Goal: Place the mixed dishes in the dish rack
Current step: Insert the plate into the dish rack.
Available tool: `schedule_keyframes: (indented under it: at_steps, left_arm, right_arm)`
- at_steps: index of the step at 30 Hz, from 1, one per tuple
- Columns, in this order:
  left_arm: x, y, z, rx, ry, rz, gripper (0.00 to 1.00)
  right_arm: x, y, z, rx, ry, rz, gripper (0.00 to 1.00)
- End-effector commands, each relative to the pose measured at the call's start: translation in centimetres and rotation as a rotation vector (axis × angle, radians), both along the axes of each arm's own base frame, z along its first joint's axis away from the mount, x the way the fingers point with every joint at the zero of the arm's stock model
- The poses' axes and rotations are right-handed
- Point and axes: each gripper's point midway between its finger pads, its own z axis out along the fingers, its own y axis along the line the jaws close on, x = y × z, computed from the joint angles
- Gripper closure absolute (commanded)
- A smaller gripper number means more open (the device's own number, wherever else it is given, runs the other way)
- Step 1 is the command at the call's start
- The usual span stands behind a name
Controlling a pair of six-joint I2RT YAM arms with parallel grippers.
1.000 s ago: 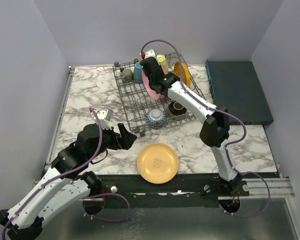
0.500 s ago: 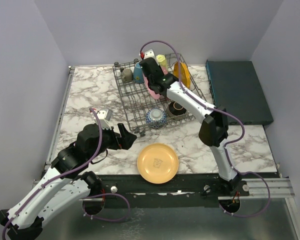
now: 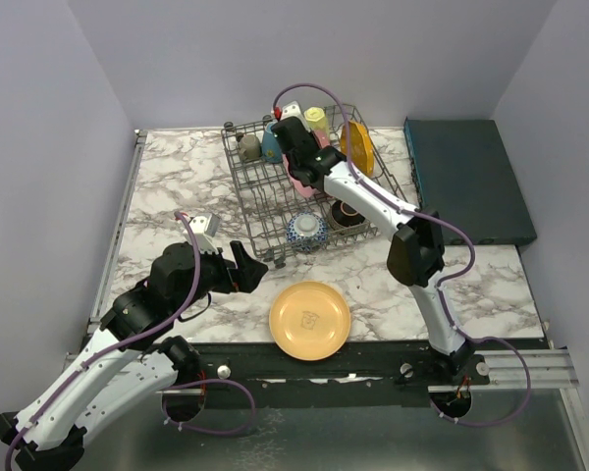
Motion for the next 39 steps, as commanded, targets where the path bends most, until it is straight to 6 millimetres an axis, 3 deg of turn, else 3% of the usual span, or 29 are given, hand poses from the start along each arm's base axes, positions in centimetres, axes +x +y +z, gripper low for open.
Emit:
schedule_keyframes:
  at_steps: [1,21,28,39]
  left_arm:
    - [0.5,0.4,0.2,0.011,-0.021,0.021,0.01]
    - [0.8,0.4,-0.1,0.018,-0.006,0.027,0.01]
    - [0.9,0.3,-0.3,0.022,-0.001,0.026,0.01]
    - [1.1,0.3,-0.4,0.021,0.006,0.027,0.01]
  right_arm:
    - [0.6,0.7,-0.1,0.026,-0.022,-0.011,1.0]
    - [0.1,1.6,-4.7,0.018,0.078,0.016,0.93]
    - [-0.3,1.7,-5.9,0.037,0.109,0.01,0.8]
    - [-0.5,1.9,-6.1,0.052,0.121,0.014,0.6]
